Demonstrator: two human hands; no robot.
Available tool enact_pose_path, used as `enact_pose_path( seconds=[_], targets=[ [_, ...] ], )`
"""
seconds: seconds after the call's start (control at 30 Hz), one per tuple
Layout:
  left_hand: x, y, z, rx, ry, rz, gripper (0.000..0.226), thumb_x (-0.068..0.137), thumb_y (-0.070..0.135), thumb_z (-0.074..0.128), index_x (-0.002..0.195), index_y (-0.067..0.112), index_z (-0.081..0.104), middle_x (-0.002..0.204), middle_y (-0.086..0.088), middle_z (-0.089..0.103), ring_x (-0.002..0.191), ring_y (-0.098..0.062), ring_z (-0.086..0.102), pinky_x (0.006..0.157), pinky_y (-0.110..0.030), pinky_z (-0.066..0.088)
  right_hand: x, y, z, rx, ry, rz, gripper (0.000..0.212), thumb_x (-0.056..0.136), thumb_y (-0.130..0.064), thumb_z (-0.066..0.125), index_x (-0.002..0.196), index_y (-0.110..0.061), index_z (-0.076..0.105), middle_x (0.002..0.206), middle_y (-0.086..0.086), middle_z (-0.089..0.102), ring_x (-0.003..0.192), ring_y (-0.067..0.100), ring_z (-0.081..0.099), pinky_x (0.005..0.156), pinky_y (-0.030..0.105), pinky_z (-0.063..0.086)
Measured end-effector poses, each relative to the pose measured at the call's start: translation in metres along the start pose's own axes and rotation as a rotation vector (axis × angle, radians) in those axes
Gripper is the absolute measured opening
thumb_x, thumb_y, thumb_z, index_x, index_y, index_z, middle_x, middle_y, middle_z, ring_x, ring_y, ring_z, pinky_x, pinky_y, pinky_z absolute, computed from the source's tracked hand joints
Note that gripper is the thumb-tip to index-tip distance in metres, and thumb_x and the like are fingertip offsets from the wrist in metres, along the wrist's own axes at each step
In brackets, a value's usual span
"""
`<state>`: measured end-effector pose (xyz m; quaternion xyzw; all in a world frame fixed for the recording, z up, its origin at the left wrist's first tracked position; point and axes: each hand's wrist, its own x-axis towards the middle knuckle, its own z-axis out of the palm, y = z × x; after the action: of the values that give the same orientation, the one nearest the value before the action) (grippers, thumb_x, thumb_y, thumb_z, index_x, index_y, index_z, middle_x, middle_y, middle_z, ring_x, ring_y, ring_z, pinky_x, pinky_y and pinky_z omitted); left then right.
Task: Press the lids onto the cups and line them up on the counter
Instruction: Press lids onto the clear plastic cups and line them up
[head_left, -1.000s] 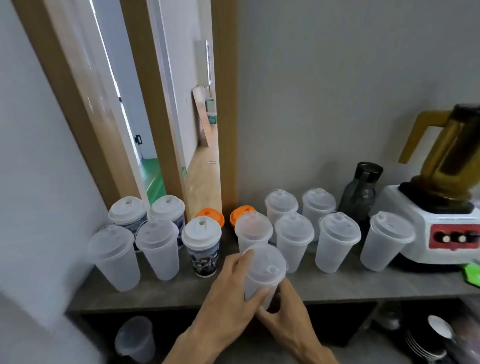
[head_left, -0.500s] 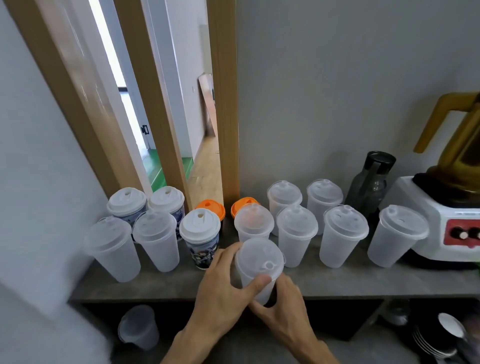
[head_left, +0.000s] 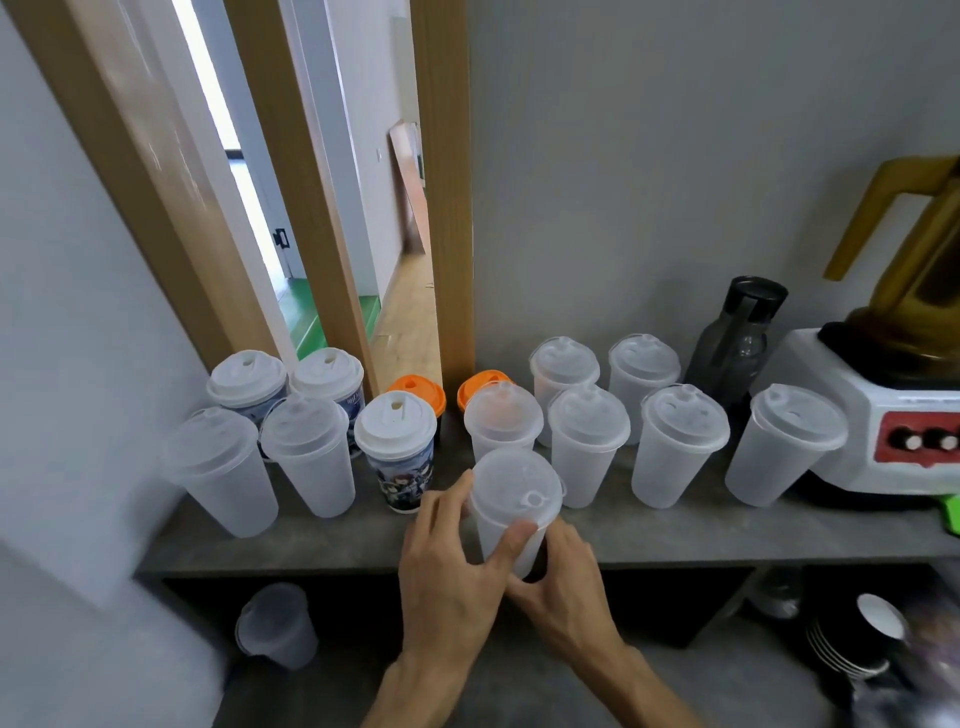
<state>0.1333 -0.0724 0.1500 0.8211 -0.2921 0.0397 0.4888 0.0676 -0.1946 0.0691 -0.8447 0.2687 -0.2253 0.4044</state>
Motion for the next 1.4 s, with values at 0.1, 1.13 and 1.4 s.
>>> enact_pose_path(
  seconds=[0.1, 1.13, 1.4],
  targets=[
    [0.001, 0.002, -0.004, -0.078, -0.077, -0.054, 0.060, 0.078, 0.074, 0.058, 0.131, 0.049, 0.042, 0.118, 0.040, 0.039, 0.114, 0.020, 0.040, 0.085, -0.005, 0.033, 0.000, -0.002, -0.003, 0.004, -0.012, 0.006, 0.074, 0.069, -0.077, 0.072, 0.131, -0.044, 0.049, 0.122, -0.026, 0.060, 0.114, 0.000, 0.059, 0.097, 0.036, 0.052],
    [0.000, 0.018, 0.007, -0.103, -0.001, 0.009, 0.073, 0.071, 0.068, 0.065, 0.133, 0.039, 0.041, 0.131, 0.023, 0.041, 0.121, 0.002, 0.044, 0.100, -0.018, 0.039, -0.004, -0.007, 0.000, -0.028, 0.001, 0.024, 0.077, 0.068, -0.080, 0.066, 0.131, -0.041, 0.044, 0.124, -0.022, 0.058, 0.116, 0.004, 0.056, 0.103, 0.035, 0.049],
    [0.001, 0.033, 0.026, 0.143, 0.150, -0.014, 0.085, 0.068, 0.059, 0.077, 0.135, 0.020, 0.043, 0.126, 0.000, 0.050, 0.114, -0.017, 0.051, 0.097, -0.040, 0.050, -0.001, -0.013, -0.001, -0.076, -0.030, 0.028, 0.090, 0.072, -0.095, 0.033, 0.140, -0.037, 0.043, 0.135, -0.018, 0.057, 0.125, 0.004, 0.054, 0.107, 0.041, 0.047]
  ],
)
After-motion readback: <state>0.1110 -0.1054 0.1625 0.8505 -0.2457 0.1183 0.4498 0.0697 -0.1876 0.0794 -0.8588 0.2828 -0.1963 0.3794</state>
